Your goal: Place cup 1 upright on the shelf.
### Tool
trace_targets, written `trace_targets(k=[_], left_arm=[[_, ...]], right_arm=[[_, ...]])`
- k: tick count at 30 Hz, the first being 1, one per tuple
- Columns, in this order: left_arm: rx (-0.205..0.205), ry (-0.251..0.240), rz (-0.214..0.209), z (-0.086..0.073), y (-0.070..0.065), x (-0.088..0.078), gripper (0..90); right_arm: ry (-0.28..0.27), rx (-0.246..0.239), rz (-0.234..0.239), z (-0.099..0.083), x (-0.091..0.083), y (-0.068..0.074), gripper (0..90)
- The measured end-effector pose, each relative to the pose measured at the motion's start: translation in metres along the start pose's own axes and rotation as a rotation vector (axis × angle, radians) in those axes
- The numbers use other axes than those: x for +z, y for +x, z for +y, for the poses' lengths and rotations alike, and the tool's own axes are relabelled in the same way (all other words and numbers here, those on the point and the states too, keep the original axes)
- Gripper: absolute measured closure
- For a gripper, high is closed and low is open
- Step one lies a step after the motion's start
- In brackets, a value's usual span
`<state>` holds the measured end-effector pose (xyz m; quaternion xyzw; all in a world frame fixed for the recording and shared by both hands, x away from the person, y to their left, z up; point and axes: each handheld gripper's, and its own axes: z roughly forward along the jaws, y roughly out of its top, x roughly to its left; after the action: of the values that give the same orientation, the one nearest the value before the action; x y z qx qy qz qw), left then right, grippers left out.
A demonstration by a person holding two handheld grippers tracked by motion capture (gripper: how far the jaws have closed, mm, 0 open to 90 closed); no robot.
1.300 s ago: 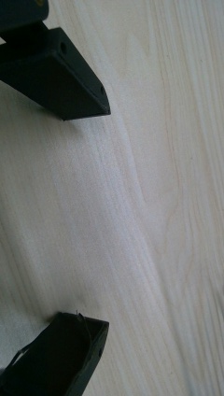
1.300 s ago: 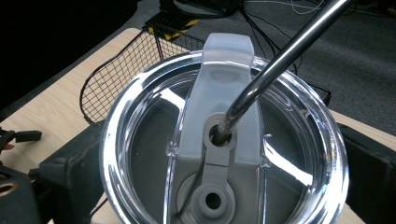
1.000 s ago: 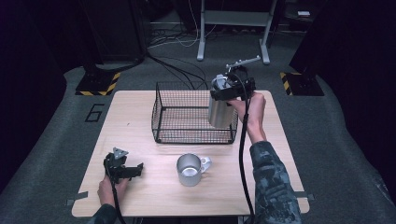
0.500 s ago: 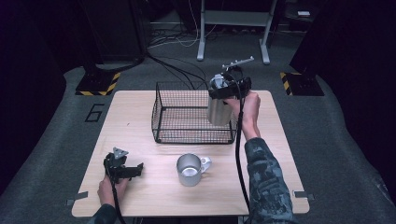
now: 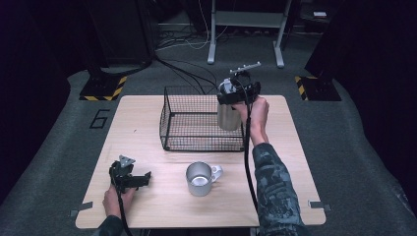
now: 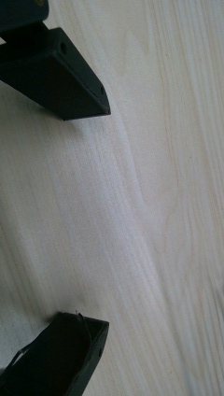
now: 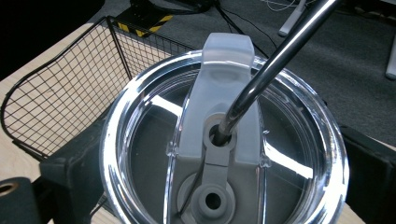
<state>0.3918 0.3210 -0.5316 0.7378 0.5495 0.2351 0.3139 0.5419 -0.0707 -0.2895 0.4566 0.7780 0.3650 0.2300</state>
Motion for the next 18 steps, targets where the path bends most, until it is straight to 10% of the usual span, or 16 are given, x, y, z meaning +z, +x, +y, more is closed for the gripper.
trace_targets(k=[18], left_arm=[[0.004, 0.004, -0.001, -0.001, 0.000, -0.001, 0.5]], right_arm=[[0.018, 0.015, -0.023, -0.009, 0.024, -0.001, 3.6]])
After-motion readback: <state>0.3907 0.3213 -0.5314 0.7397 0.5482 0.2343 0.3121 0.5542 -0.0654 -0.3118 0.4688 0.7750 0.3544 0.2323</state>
